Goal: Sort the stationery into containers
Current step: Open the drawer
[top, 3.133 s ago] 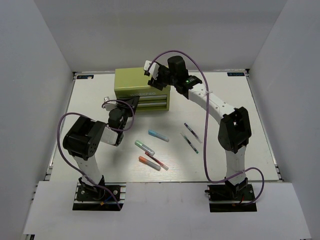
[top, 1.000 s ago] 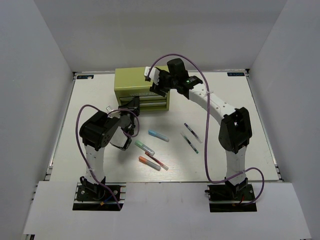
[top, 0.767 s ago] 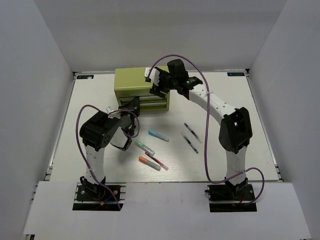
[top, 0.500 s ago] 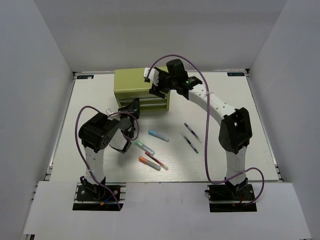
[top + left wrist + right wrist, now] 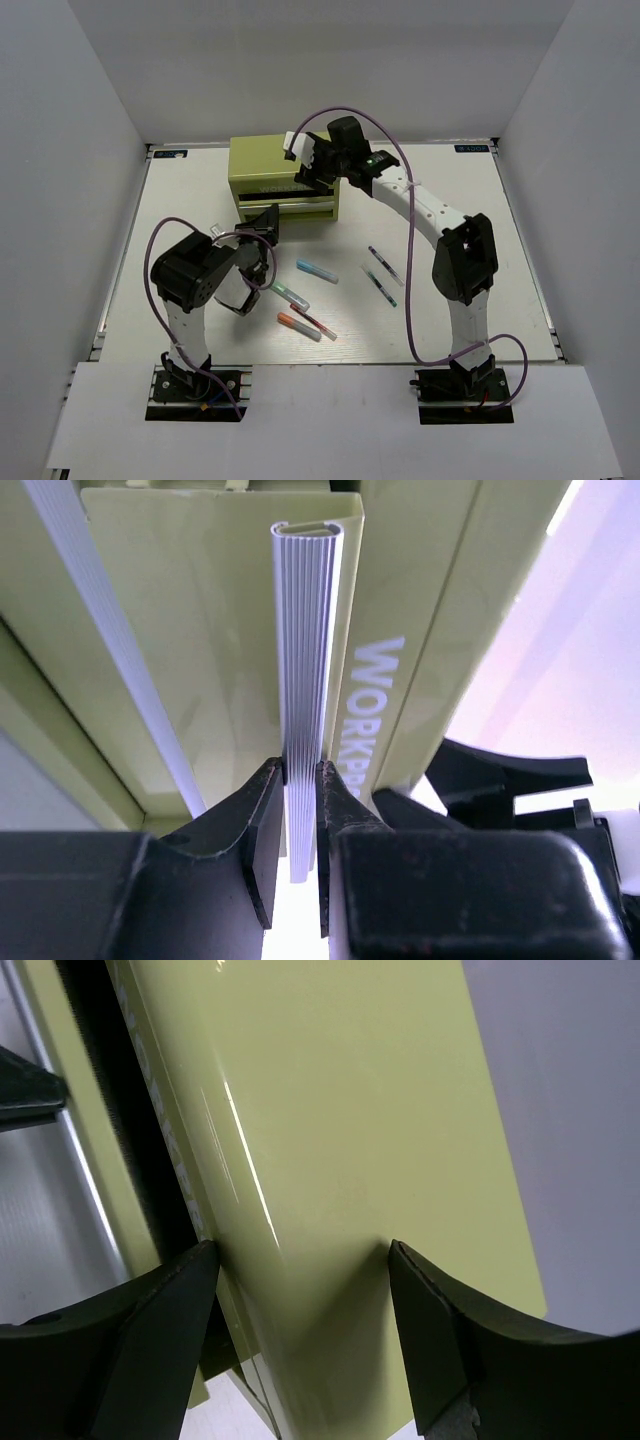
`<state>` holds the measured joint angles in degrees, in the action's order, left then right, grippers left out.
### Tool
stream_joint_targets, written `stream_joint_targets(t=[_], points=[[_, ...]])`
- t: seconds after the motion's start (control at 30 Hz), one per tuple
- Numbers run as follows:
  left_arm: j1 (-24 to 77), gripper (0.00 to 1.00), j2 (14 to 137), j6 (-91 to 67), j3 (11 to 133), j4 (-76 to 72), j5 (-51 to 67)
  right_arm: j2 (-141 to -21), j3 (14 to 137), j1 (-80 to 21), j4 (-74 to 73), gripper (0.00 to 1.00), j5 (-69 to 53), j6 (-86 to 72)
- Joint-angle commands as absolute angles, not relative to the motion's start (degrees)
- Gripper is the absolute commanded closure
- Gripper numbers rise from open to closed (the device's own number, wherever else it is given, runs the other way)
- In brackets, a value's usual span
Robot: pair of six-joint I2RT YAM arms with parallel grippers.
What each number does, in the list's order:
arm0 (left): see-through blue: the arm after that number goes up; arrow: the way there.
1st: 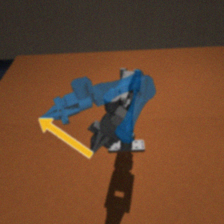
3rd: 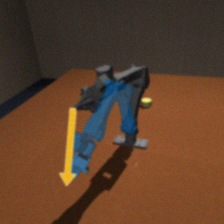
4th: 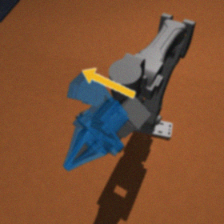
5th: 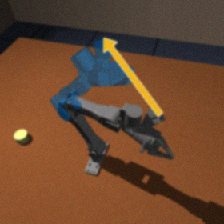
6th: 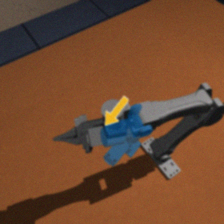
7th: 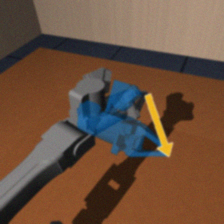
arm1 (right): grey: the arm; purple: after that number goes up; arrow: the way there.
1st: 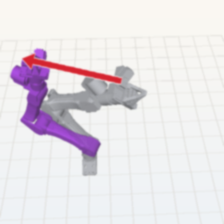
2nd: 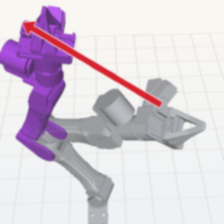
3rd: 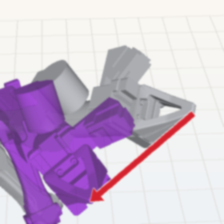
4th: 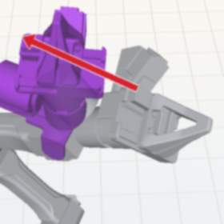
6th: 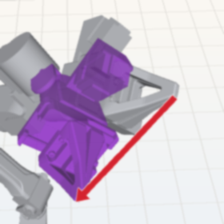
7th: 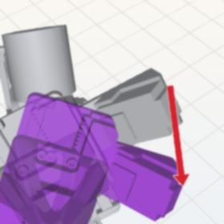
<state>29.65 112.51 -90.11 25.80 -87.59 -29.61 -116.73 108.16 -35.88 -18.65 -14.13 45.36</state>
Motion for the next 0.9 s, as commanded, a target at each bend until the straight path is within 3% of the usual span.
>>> stream_joint_targets(t=[0.0,0.5,0.73,0.77,0.8,0.87], points=[[31.20,1.00,114.88,-86.31,18.02,-103.71,-30.15,-119.09,110.30,-34.81,-15.65,0.27,-8.00,45.44],[34.01,1.00,108.21,-85.25,12.30,-103.71,-29.09,-119.53,110.74,-34.72,-15.91,0.26,-6.42,45.35],[34.01,0.99,106.79,-85.25,11.78,-101.60,-29.62,-119.18,110.39,-34.72,-16.26,0.16,-6.59,45.44],[34.01,0.93,106.79,-85.25,11.78,-101.60,-29.62,-119.27,110.39,-34.63,-16.17,0.16,-6.59,45.61],[34.01,0.70,106.79,-85.25,11.78,-101.60,-29.01,-119.09,110.56,-34.54,-16.08,0.14,-6.68,45.70],[34.01,0.53,106.18,-85.25,11.78,-101.60,-29.00,-118.92,110.65,-34.72,-16.43,0.10,-7.20,45.79]])
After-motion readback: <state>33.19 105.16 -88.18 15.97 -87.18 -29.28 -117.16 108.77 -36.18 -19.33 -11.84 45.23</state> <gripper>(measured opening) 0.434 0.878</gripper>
